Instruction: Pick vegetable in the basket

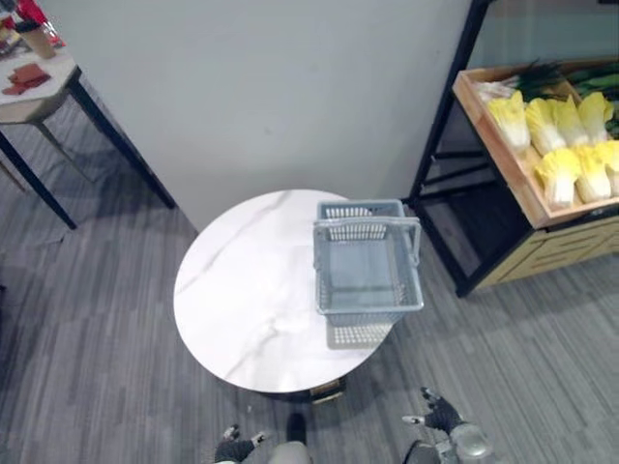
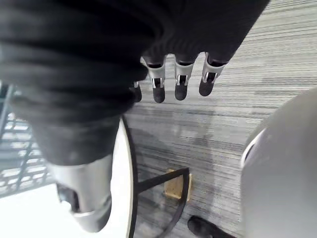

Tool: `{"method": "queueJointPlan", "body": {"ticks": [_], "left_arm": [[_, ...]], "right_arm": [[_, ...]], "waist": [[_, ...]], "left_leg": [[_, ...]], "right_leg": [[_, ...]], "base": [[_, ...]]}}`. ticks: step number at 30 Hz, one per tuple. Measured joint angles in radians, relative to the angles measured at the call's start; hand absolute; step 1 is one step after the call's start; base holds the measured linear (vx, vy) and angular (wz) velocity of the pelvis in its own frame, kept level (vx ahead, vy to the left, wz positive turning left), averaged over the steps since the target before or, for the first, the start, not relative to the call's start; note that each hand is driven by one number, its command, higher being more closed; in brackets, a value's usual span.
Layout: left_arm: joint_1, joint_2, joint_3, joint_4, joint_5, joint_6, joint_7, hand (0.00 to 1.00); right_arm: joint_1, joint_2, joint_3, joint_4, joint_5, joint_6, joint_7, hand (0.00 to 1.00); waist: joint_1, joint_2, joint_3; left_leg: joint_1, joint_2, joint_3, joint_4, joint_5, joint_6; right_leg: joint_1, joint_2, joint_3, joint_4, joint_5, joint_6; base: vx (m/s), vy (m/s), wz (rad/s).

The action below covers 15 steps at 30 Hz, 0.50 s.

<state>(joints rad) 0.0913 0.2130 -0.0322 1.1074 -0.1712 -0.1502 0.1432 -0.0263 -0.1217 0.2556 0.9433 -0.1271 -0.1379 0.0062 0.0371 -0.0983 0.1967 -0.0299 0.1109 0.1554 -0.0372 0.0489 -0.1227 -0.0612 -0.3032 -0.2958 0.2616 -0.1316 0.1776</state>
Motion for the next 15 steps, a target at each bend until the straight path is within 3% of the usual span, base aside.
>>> {"method": "queueJointPlan", "body": {"ticks": [1,3,10,15], "left_arm": [[0.002,0.008,0.0,0.0,0.003,0.001,-0.004,0.0],[-0.004,0.014,0.0,0.01,0.019,0.001,-0.009,0.0],[-0.003,-0.003,0.064,0.028,0.048,0.017,-0.005,0.0],[0.0,-0.015,0.104,0.029,0.119,0.029,-0.012,0.0]], "right_arm": [[-0.01,0.009,0.008,-0.02,-0.016,0.0,0.001,0.0],[-0.018,0.005,0.029,-0.076,-0.03,0.003,0.0,0.0],[-0.011,-0.03,0.154,-0.403,-0.032,-0.005,0.029,0.0],[-0.046,-0.105,0.241,-0.614,-0.02,-0.017,0.072,0.0]], "waist": [[-0.001,-0.016,-0.01],[0.0,-0.018,-0.008],[0.007,-0.005,-0.006],[0.013,0.002,-0.017]], "left_leg": [[0.003,0.006,-0.001,-0.032,0.025,0.003],[-0.004,0.011,-0.005,-0.06,0.052,0.0],[-0.009,0.026,-0.051,-0.065,0.051,-0.003],[-0.02,0.032,-0.057,-0.058,0.057,-0.002]], "right_leg": [[0.001,0.018,0.0,-0.036,0.013,-0.003],[0.008,0.035,-0.001,-0.072,0.029,-0.012],[0.069,0.074,-0.022,-0.154,0.033,-0.006],[0.074,0.087,-0.024,-0.163,0.044,-0.002]], "base": [[-0.03,-0.002,-0.04],[0.0,-0.001,0.04],[0.01,-0.014,0.2],[0.1,-0.017,0.04]]}}
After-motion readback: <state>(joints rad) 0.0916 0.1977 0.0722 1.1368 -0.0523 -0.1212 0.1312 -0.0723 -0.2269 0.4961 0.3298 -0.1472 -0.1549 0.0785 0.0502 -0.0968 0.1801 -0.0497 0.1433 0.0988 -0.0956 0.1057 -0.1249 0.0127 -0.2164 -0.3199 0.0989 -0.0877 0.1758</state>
